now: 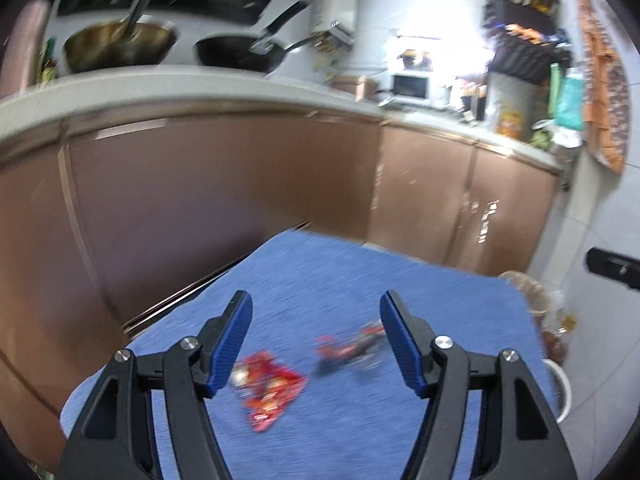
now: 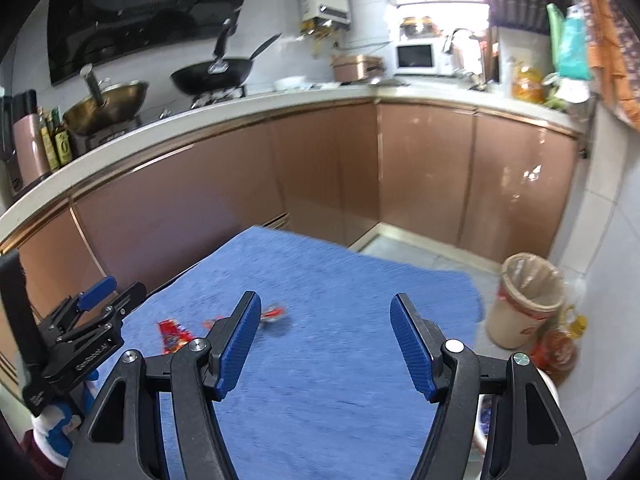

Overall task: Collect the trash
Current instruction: 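Move both open tools back over the towel, then grasp the red snack wrapper with the left tool while the right tool grasps the red-tied clear bag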

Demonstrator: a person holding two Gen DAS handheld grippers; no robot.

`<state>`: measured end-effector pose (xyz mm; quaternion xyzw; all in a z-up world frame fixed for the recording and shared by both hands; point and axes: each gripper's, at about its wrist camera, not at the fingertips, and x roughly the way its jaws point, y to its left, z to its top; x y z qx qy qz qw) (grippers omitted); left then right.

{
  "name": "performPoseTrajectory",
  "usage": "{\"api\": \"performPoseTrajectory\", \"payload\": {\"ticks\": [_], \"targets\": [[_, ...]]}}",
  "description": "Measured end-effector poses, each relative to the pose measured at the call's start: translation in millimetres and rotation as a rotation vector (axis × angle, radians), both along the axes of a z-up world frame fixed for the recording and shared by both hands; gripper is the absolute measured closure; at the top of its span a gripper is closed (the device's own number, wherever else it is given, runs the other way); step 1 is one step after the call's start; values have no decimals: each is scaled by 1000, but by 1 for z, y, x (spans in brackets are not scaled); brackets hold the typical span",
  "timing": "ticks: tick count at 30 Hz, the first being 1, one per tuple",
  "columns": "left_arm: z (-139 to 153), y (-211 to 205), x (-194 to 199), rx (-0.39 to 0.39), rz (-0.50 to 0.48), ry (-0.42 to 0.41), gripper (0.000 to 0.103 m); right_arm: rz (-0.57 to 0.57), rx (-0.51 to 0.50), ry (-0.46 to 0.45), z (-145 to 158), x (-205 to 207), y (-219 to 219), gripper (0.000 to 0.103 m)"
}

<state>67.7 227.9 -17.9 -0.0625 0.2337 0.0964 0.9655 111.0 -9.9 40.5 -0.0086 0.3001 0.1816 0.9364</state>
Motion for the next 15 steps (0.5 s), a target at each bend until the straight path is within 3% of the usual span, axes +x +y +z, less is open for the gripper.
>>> {"api": "performPoseTrajectory", "payload": {"ticks": [7,15], "targets": [[-63,48,11,-36,48,129,38,105,2,161,-60,39,61,36],[-94,59,40,-46,12,192,41,138,101,384,-131,96,103,36]]}}
